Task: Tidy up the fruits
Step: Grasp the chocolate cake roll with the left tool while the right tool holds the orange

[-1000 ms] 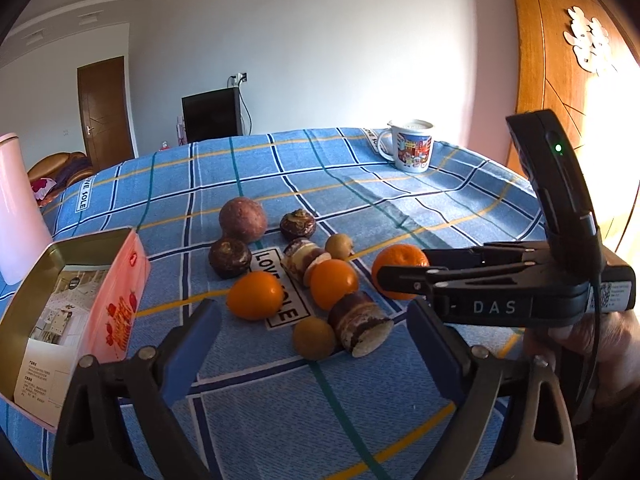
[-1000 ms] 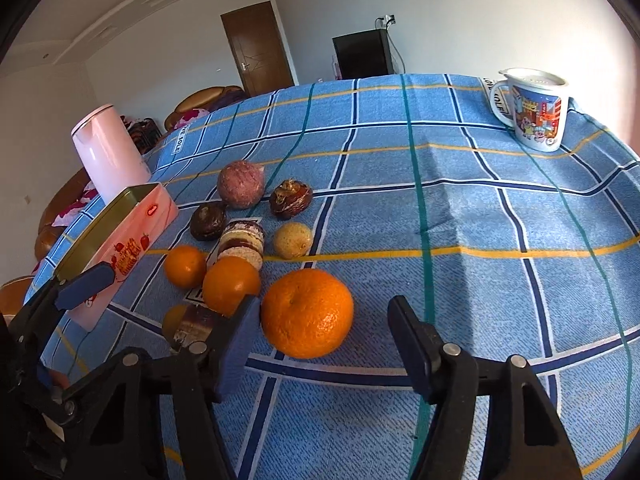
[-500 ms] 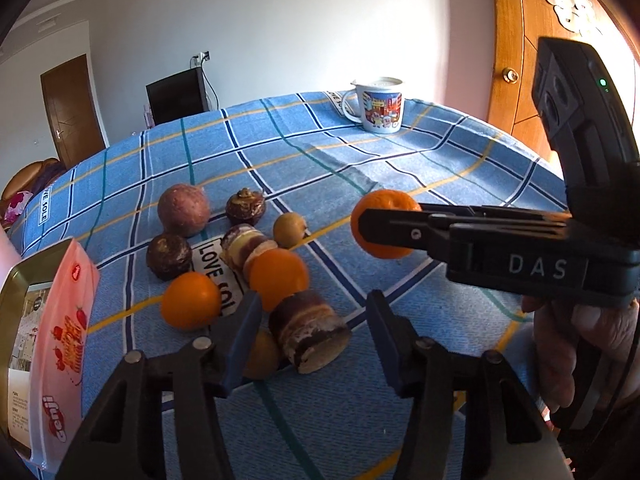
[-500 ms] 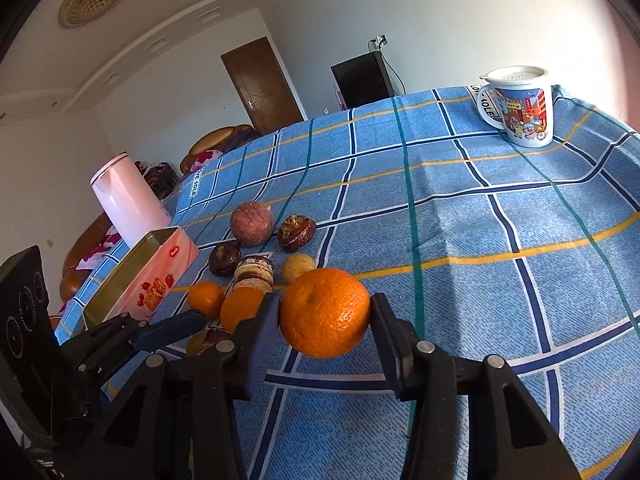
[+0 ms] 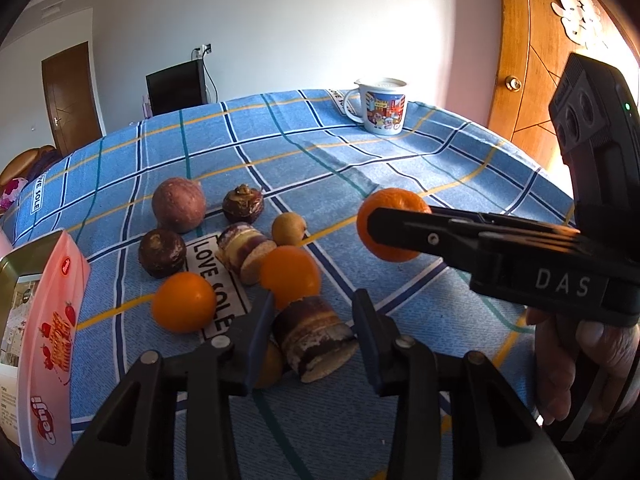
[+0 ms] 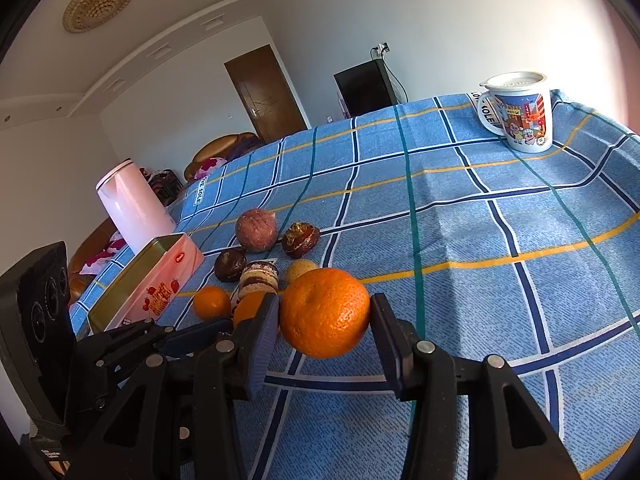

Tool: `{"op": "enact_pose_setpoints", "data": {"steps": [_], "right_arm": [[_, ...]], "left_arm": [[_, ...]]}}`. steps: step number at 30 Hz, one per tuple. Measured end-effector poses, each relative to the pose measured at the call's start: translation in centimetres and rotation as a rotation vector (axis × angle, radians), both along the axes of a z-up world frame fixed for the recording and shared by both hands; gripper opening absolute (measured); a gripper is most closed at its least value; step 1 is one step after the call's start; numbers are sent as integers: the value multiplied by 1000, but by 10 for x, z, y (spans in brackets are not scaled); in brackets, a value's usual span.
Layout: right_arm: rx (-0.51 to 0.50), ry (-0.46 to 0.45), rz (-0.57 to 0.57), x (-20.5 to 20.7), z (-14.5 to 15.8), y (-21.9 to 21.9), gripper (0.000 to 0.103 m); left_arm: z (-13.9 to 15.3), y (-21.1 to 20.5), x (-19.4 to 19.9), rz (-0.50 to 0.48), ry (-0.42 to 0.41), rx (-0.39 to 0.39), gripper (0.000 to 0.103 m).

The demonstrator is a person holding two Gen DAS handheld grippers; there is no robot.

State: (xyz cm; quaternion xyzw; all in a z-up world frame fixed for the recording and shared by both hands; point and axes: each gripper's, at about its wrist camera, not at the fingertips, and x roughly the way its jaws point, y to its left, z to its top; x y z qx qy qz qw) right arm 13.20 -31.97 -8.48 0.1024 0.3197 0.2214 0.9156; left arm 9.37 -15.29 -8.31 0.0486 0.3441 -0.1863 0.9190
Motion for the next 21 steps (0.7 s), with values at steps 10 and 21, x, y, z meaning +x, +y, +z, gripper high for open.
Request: {"op": "enact_pose_setpoints", "data": {"steps": [10,21], "right_arm": [[-10,-52,-1,-7,4,2,48],[1,-148,12,-22,11,2,48]], "left_arm": [[8,7,-13,11,-85,-43,42],[19,18,-22,53,-174,-92,42]]}}
